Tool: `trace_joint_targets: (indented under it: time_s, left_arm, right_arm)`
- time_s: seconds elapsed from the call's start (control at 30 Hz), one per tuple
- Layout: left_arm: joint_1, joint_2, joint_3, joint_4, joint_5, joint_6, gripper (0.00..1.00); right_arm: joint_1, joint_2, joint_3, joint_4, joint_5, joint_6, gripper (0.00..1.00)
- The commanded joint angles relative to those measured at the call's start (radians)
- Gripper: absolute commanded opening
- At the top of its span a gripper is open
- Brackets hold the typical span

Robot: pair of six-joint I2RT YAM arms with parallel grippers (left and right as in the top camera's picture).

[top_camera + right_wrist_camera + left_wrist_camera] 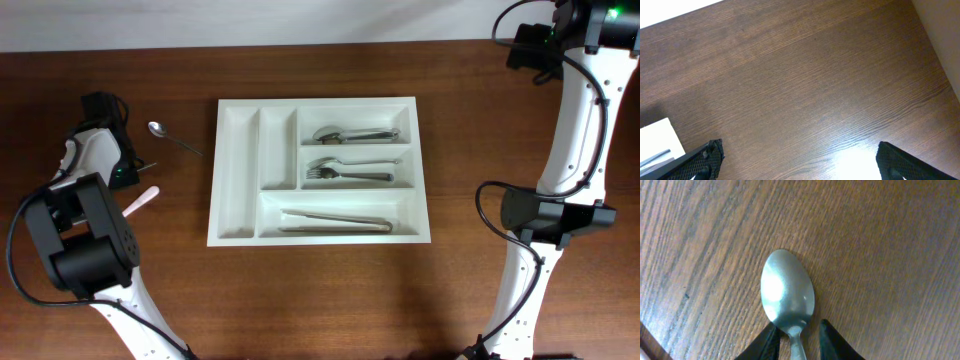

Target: Pack container

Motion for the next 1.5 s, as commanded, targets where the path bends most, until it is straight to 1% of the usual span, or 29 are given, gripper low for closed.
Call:
trace_joint_targets:
  time_s: [0.0, 0.2, 0.37, 0.47, 0.63, 0.73, 0.97, 1.23, 1.47]
  left_arm:
    - [0.005, 0.103, -0.043, -0.035, 0.094, 0.006, 0.24]
    - [0.005, 0.103, -0.043, -0.052, 0.106, 0.021, 0.16]
    - [0.005, 0.103, -0.043, -0.057, 0.112, 0.029, 0.02]
    - [0.005, 0.103, -0.043, -0.057, 0.118, 0.055, 0.02]
    - [0.003, 0.103, -0.043, -0.058, 0.132, 0.056, 0.02]
    - [0.003, 0.103, -0.043, -0.058, 0.15, 0.076, 0.02]
    - [0.003, 0.101, -0.026, -0.047, 0.202, 0.201, 0.02]
    - [0.002, 0.065, 0.055, -0.047, 0.243, 0.441, 0.02]
    - [0.001, -0.017, 0.134, -0.048, 0.243, 0.653, 0.02]
  right_arm:
    - [-0.001, -0.041, 0.014, -0.003, -0.002, -0.007, 0.99]
    - [-0.001, -0.041, 0.014, -0.003, -0.002, -0.007, 0.99]
    - [-0.001, -0.041, 0.014, -0.003, -0.002, -0.007, 0.99]
    - [-0.001, -0.041, 0.014, -0.003, -0.002, -0.007, 0.99]
    - [-0.001, -0.041, 0.014, -0.003, -0.002, -0.007, 0.99]
    - [-0.001, -0.041, 0.014, -0.003, -0.002, -0.007, 0.99]
    - [-0.001, -0.041, 0.014, -0.003, -0.002, -0.007, 0.99]
    - [-0.001, -0.041, 0.014, -0.003, -0.002, -0.007, 0.99]
    - [-0.001, -0.041, 0.014, -0.003, -0.002, -0.007, 0.99]
